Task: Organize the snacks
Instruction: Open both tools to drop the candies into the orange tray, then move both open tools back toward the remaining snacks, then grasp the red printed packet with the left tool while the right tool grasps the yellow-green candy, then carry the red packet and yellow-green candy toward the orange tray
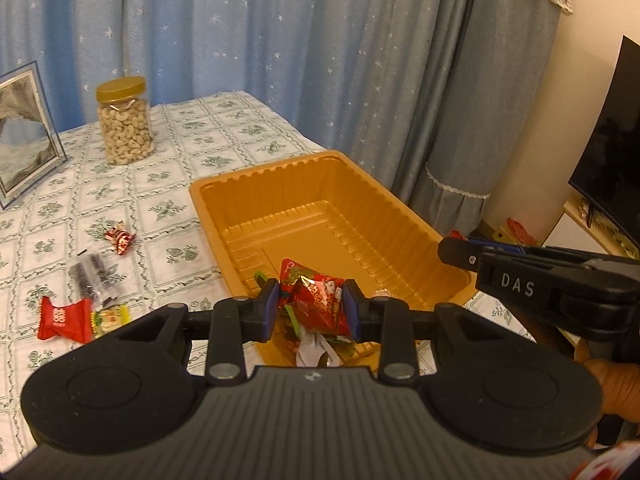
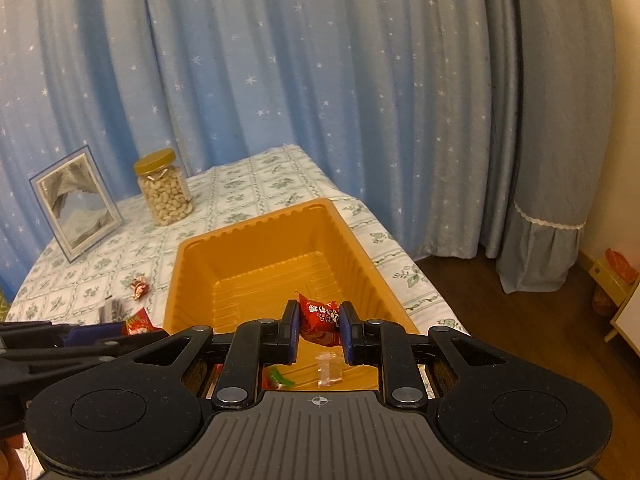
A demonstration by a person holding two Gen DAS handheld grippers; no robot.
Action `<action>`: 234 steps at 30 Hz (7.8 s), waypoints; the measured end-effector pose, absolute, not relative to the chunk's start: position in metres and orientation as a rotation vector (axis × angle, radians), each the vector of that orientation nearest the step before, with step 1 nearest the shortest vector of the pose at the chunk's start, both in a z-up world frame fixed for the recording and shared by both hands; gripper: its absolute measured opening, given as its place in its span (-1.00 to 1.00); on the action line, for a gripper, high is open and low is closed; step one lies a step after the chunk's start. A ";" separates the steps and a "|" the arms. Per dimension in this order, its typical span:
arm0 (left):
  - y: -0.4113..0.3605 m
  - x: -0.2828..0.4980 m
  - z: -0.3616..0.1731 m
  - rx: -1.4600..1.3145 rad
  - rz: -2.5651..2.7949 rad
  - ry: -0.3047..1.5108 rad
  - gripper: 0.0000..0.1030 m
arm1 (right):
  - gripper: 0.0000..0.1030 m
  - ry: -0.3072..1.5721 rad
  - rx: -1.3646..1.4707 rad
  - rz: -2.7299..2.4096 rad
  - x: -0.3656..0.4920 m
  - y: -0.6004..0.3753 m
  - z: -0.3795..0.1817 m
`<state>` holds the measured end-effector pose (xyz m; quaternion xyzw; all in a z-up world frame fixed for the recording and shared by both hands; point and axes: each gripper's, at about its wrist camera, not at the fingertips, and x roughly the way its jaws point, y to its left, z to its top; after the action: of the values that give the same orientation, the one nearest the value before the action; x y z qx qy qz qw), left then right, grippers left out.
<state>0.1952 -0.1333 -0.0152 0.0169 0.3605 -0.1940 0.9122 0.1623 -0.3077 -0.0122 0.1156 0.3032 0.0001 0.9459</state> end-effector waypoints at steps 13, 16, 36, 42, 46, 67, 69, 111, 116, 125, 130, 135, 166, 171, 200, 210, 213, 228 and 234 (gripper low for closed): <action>-0.111 0.190 -0.023 0.009 -0.331 0.753 -0.07 | -0.59 0.619 0.250 -0.002 0.166 -0.308 -0.014; -0.099 0.186 -0.021 -0.001 -0.303 0.753 -0.07 | -0.59 0.617 0.252 0.008 0.165 -0.306 -0.013; -0.069 0.169 -0.014 -0.040 -0.233 0.732 0.03 | 0.27 0.626 0.319 0.079 0.162 -0.300 -0.015; -0.057 0.158 -0.011 -0.051 -0.205 0.728 0.29 | 0.28 0.653 0.286 0.081 0.152 -0.294 -0.016; -0.049 0.152 -0.008 -0.060 -0.186 0.724 0.32 | 0.27 0.660 0.269 0.086 0.146 -0.287 -0.015; -0.011 0.123 0.005 -0.081 -0.107 0.697 0.60 | 0.28 0.690 0.176 0.160 0.133 -0.242 -0.004; -0.007 0.123 0.004 -0.076 -0.099 0.701 0.60 | 0.28 0.690 0.172 0.169 0.134 -0.238 -0.004; 0.110 0.208 -0.050 0.014 -0.030 0.784 0.61 | 0.27 0.736 0.046 0.412 0.215 -0.093 -0.050; 0.115 0.224 -0.068 0.011 -0.050 0.800 0.61 | 0.27 0.765 0.036 0.408 0.234 -0.084 -0.071; 0.119 0.246 -0.073 -0.009 -0.078 0.794 0.61 | 0.27 0.792 0.033 0.435 0.267 -0.068 -0.100; 0.123 0.254 -0.072 -0.050 -0.079 0.790 0.61 | 0.24 0.812 0.066 0.436 0.281 -0.063 -0.112; 0.119 0.256 -0.075 -0.033 -0.078 0.798 0.61 | 0.00 0.788 0.030 0.428 0.285 -0.056 -0.117; 0.082 0.281 -0.108 -0.012 -0.204 0.839 0.26 | -0.47 0.725 -0.019 0.329 0.257 -0.085 -0.100; 0.080 0.281 -0.110 -0.047 -0.229 0.856 -0.25 | -0.47 0.726 -0.020 0.329 0.257 -0.085 -0.099; 0.086 0.194 -0.076 -0.195 -0.132 0.810 -0.76 | -0.47 0.704 -0.033 0.344 0.187 -0.101 -0.066; 0.081 0.160 -0.082 -0.211 -0.095 0.858 -0.73 | -0.47 0.697 -0.024 0.351 0.159 -0.112 -0.056; 0.082 0.159 -0.088 -0.204 -0.076 0.872 -0.60 | -0.47 0.704 -0.021 0.351 0.154 -0.113 -0.057; 0.080 0.179 -0.106 -0.198 -0.104 0.884 -0.52 | -0.47 0.736 -0.015 0.338 0.168 -0.113 -0.073; 0.078 0.170 -0.091 -0.202 -0.087 0.856 -0.64 | -0.47 0.721 -0.001 0.337 0.166 -0.116 -0.067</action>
<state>0.1704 0.0778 -0.0910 -0.0978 0.4143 -0.0421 0.9039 0.1664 -0.1162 -0.0666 -0.0007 0.3510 0.1640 0.9219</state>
